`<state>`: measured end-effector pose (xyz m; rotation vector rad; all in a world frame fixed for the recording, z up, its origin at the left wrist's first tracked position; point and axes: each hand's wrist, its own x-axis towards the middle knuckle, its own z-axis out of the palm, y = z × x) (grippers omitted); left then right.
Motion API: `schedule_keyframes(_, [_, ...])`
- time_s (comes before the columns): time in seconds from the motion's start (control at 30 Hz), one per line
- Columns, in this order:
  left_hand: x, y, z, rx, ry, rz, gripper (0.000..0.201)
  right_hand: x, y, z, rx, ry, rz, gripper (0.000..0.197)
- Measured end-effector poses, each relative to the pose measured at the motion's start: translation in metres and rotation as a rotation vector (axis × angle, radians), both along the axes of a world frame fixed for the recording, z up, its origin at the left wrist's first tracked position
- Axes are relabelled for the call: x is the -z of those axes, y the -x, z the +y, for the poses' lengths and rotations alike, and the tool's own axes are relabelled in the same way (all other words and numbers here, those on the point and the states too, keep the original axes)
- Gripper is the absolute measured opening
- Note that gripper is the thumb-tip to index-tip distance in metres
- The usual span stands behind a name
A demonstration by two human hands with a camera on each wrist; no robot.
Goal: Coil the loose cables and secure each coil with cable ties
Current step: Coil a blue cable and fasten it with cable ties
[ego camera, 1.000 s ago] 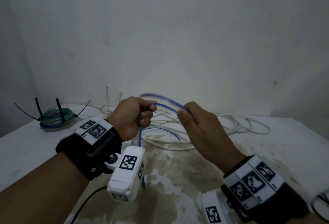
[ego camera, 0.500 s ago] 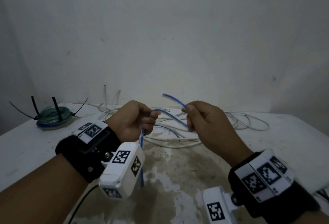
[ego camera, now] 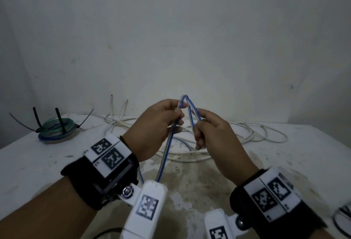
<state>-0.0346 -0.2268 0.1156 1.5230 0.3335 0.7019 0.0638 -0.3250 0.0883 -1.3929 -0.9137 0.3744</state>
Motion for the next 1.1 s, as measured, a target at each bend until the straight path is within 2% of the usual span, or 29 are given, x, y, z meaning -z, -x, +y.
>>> schedule_keyframes(0.07, [0.003, 0.001, -0.003, 0.008, -0.054, 0.022, 0.022, 0.001, 0.004, 0.001, 0.002, -0.036, 0.013, 0.023])
schedule_keyframes(0.23, [0.012, 0.002, -0.008, -0.055, -0.169, -0.007, 0.021, 0.006, 0.007, 0.001, 0.016, -0.060, 0.082, 0.019])
schedule_keyframes(0.33, [0.017, 0.002, -0.011, -0.017, -0.206, -0.014, 0.027, 0.007, 0.007, 0.002, 0.001, -0.053, 0.161, 0.034])
schedule_keyframes(0.4, [0.020, 0.002, -0.012, -0.027, -0.333, -0.001, 0.028, 0.006, 0.007, 0.003, -0.007, -0.072, 0.208, 0.034])
schedule_keyframes(0.5, [0.023, 0.002, -0.012, -0.143, -0.594, 0.024, 0.024, 0.006, 0.008, 0.002, -0.043, -0.106, 0.269, 0.027])
schedule_keyframes(0.67, [0.030, 0.001, -0.011, -0.241, -0.665, -0.016, 0.020, 0.006, 0.005, 0.003, -0.134, -0.169, 0.456, 0.020])
schedule_keyframes(0.83, [0.035, 0.000, -0.015, -0.321, -0.725, -0.037, 0.018, 0.005, 0.007, 0.004, -0.219, -0.284, 0.651, 0.023])
schedule_keyframes(0.97, [0.041, -0.002, -0.015, -0.351, -0.799, -0.072, 0.015, -0.001, 0.007, 0.002, -0.234, -0.319, 0.689, 0.023])
schedule_keyframes(1.1, [0.045, -0.004, -0.013, -0.330, -0.807, -0.081, 0.017, 0.000, 0.005, 0.000, -0.231, -0.270, 0.672, 0.027])
